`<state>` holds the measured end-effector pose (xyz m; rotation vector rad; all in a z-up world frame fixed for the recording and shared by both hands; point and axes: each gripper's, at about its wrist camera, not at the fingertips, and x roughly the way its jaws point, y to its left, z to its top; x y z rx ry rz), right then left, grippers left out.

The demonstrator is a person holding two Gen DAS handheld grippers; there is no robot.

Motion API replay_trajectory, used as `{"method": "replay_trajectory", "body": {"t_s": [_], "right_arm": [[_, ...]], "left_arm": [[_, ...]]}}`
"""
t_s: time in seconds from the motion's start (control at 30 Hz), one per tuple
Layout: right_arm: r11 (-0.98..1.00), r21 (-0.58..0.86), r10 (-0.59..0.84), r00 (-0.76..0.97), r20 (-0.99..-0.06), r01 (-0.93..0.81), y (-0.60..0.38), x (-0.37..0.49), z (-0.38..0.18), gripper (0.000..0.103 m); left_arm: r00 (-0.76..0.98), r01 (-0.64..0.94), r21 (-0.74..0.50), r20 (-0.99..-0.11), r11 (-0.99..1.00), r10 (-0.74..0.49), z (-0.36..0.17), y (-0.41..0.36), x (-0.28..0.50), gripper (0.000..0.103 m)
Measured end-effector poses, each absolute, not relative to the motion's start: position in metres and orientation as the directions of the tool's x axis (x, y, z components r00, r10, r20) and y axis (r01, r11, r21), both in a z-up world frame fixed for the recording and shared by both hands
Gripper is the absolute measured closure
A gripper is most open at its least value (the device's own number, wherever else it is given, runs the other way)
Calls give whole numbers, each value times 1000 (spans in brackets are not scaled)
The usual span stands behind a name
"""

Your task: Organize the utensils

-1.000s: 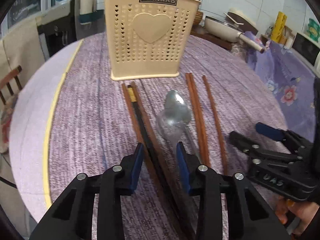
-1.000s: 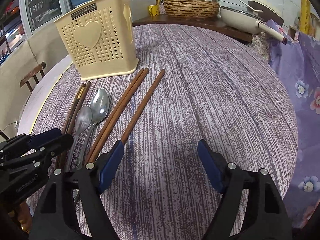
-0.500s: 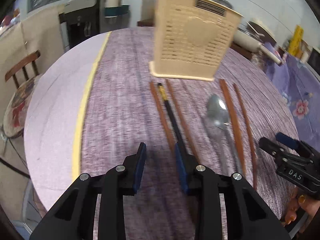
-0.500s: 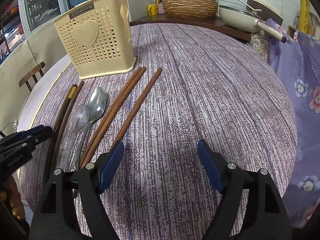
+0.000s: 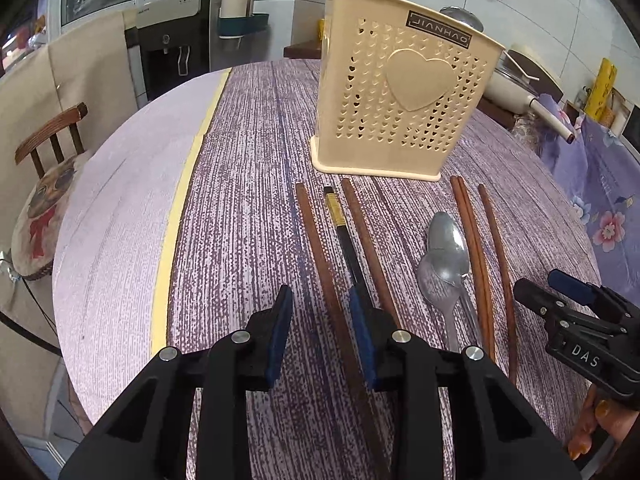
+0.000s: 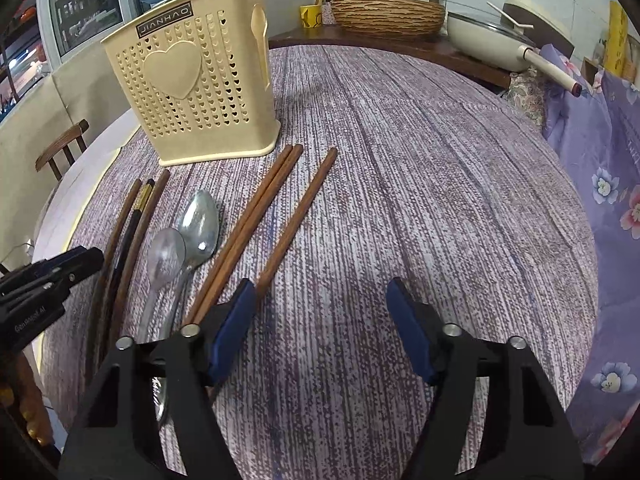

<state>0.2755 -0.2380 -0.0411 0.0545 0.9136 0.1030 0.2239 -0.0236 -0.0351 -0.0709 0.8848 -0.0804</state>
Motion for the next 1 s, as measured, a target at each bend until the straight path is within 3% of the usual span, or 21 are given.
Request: {"method": "replay_trajectory", "body": {"t_s": [0.4,0.7,1.0], "right_arm": [[994,104,74,574,-816,20,-227,331,-41,70],[996,66,18,568,-823,64,-226,357,-43,80],[993,68,-3,595,-803,95,-233,367,-44,81]], "left_arm": [[631,-39,-109,-774,993,-60,-31,-15,254,74],[611,-51,-67,-791,996,-22,-34,-24,276,84],[611,-65,-50,-792,997,0,-40,-26,283,86]]}}
